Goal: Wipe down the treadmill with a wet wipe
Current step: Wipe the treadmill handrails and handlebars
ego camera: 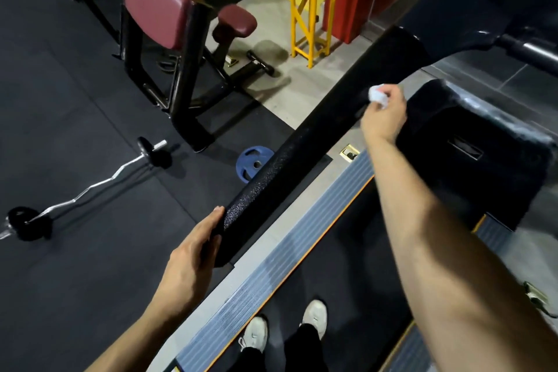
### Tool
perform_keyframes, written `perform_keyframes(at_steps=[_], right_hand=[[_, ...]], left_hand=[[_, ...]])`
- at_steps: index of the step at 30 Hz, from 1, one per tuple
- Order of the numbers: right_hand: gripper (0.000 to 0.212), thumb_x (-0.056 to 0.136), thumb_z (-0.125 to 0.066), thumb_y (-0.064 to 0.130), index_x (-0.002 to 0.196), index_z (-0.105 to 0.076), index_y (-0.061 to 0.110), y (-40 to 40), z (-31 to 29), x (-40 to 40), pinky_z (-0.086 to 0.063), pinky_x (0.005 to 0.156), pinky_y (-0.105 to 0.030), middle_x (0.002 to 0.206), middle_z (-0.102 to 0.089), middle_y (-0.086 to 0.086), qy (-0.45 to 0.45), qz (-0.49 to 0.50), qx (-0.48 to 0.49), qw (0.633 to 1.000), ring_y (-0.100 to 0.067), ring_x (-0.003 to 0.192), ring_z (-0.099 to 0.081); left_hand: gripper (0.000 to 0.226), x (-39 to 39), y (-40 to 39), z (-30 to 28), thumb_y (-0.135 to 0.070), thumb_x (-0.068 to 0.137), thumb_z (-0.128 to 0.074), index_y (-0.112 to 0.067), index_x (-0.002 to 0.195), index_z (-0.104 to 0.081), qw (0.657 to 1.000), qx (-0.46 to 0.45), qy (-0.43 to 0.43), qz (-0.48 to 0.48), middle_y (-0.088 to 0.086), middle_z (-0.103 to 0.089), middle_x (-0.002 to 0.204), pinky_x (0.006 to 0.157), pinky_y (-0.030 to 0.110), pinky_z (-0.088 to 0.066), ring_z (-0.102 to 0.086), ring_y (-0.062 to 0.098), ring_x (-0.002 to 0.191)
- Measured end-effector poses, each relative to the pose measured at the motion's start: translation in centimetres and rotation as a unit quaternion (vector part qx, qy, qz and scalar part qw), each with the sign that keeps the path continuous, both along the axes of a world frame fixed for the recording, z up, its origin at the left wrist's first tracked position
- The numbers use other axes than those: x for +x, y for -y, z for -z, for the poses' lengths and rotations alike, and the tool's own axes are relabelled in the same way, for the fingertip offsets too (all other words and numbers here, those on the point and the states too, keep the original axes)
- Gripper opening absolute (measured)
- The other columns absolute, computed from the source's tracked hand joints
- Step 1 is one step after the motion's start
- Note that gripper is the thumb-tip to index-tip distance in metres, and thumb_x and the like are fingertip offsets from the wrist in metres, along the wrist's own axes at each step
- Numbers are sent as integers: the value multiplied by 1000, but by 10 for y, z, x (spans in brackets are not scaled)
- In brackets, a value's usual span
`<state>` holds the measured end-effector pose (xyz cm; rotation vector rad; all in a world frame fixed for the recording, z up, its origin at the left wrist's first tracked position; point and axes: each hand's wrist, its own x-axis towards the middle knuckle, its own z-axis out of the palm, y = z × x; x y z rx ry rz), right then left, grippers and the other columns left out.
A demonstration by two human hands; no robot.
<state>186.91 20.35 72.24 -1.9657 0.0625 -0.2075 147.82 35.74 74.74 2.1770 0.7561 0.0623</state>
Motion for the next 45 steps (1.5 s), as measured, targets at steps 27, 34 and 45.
perform_keyframes(at_steps=[27,34,45], right_hand=[[26,94,-54,9,110,-72,18,-83,-22,-300,-51,82,-32,106,-54,-4,59,-255,-227,938,-21,93,-53],[21,89,-58,13,108,-67,14,-90,3,-378,-46,71,-35,99,-53,-6,205,-352,-378,832,-24,90,-49],[30,90,-59,-2,106,-75,18,-50,38,-426,-46,87,-13,104,-58,6,-9,-144,-99,985,0,96,-60]], left_hand=[[50,-68,-71,19,8,93,-44,-22,128,-66,998,-59,15,31,-9,-70,123,107,30,-48,-63,6,118],[49,-83,-85,23,7,94,-43,-22,127,-65,995,-91,38,-7,-9,-69,121,108,29,-47,-63,3,115],[49,-55,-76,1,-2,98,-41,-27,134,-60,993,-53,76,67,-8,-66,130,106,29,-46,-60,7,122]])
